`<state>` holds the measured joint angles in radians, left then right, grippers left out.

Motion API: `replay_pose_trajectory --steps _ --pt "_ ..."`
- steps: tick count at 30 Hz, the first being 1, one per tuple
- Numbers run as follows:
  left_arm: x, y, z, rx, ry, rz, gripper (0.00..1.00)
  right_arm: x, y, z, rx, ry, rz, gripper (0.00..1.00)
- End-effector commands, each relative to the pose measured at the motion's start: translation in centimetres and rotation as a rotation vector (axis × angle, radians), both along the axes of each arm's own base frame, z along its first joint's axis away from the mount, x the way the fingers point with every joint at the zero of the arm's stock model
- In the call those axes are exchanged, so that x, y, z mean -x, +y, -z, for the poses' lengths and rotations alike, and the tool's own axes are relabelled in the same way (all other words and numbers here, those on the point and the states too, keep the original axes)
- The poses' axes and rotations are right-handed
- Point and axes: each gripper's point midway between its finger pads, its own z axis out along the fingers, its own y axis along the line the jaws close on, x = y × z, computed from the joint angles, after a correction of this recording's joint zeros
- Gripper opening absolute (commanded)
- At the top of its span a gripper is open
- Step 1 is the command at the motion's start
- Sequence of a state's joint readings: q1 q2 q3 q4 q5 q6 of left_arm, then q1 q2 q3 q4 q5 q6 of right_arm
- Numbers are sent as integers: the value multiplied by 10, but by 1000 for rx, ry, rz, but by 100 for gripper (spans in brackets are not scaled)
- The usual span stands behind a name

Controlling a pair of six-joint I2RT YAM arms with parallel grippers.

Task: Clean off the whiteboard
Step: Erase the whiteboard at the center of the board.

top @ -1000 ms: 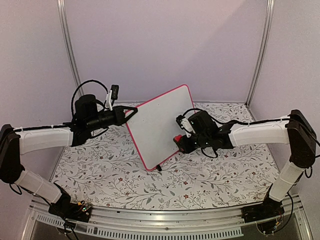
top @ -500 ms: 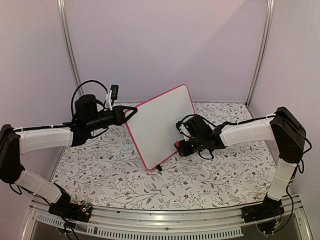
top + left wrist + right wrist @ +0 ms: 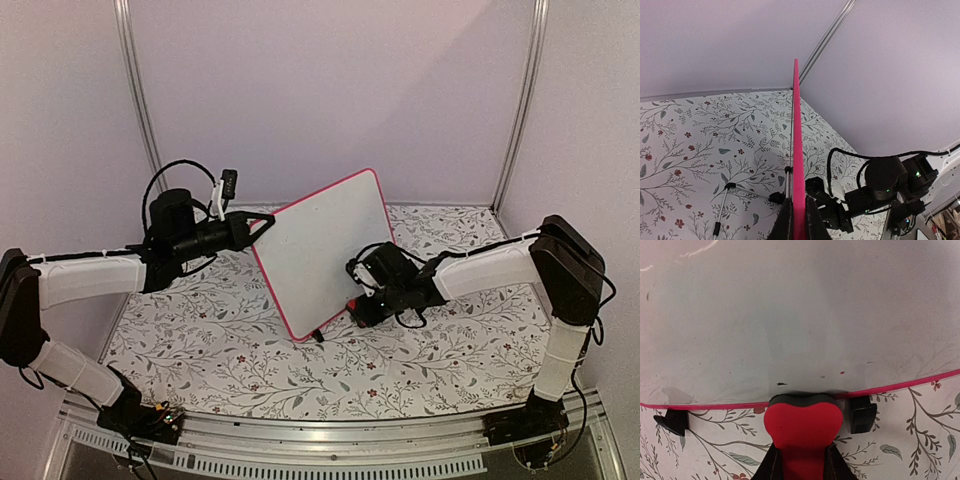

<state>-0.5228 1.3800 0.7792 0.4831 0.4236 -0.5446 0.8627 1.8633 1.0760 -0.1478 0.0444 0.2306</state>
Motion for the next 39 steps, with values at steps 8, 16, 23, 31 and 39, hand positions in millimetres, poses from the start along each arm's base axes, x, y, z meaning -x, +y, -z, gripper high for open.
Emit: replay_pose_trajectory --steps 8,16,23,31,39 --pt "11 -10 -33 56 -75 60 0 22 40 -13 -65 -12 -191 22" --pt "11 -11 -33 56 -74 61 0 -15 8 -59 -171 -90 46 22" --pt "11 -10 -33 56 -76 59 0 -33 -8 -96 -378 -27 250 22" --pt "12 -10 -36 58 -83 59 0 -29 -12 -74 -512 178 394 22" --pt "13 -10 -36 61 -82 63 0 -26 1 -40 -547 312 409 22"
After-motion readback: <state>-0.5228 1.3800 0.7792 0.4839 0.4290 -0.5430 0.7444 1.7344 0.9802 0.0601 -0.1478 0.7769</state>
